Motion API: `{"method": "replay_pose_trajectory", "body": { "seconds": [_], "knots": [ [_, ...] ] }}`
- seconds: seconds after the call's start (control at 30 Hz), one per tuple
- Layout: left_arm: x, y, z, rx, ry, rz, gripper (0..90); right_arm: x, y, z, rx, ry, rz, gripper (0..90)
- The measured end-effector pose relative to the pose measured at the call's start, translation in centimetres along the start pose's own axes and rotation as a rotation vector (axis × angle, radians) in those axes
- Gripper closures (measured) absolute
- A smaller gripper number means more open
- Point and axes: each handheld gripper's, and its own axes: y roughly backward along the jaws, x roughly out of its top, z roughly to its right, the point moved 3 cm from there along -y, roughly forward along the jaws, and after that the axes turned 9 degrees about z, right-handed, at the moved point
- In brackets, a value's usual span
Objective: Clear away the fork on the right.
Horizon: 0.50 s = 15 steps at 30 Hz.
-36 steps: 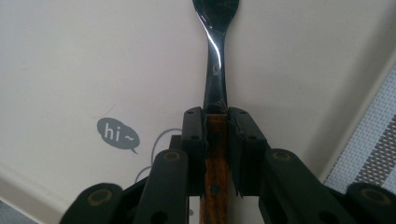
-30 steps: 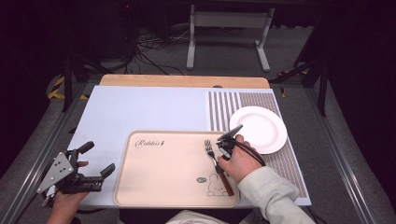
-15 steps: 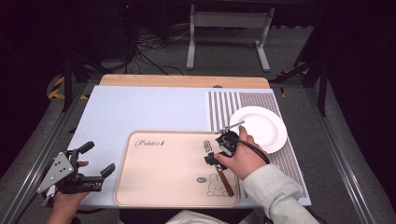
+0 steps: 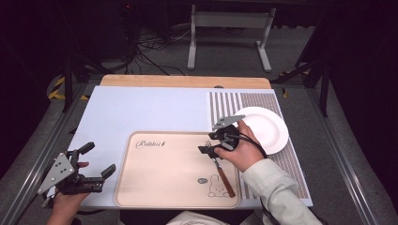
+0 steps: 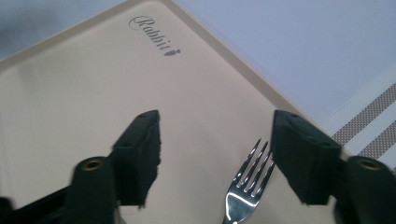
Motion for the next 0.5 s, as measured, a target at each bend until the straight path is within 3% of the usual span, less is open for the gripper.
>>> {"method": "replay_pose_trajectory", "body": {
  "seconds": [0.13,0.17,0.2,0.3,0.5],
  "knots": [
    [0.0,0.0,-0.1,-0.002,-0.002,-0.003,0.0,-0.2,-0.2,0.9,0.039,0.062,-0.021,69.5],
    [0.0,0.0,-0.1,-0.002,-0.002,-0.003,0.0,-0.2,-0.2,0.9,0.039,0.062,-0.021,69.5],
    [0.0,0.0,0.0,-0.001,-0.002,-0.003,0.0,-0.5,-0.2,1.3,0.035,0.066,-0.042,82.3],
    [0.0,0.0,0.0,0.000,-0.005,0.000,0.0,-0.7,-0.4,1.5,0.043,0.072,-0.057,89.7],
    [0.0,0.0,0.0,0.000,-0.006,-0.002,0.0,-1.5,-1.3,1.8,0.059,0.080,-0.119,90.0]
  ]
}}
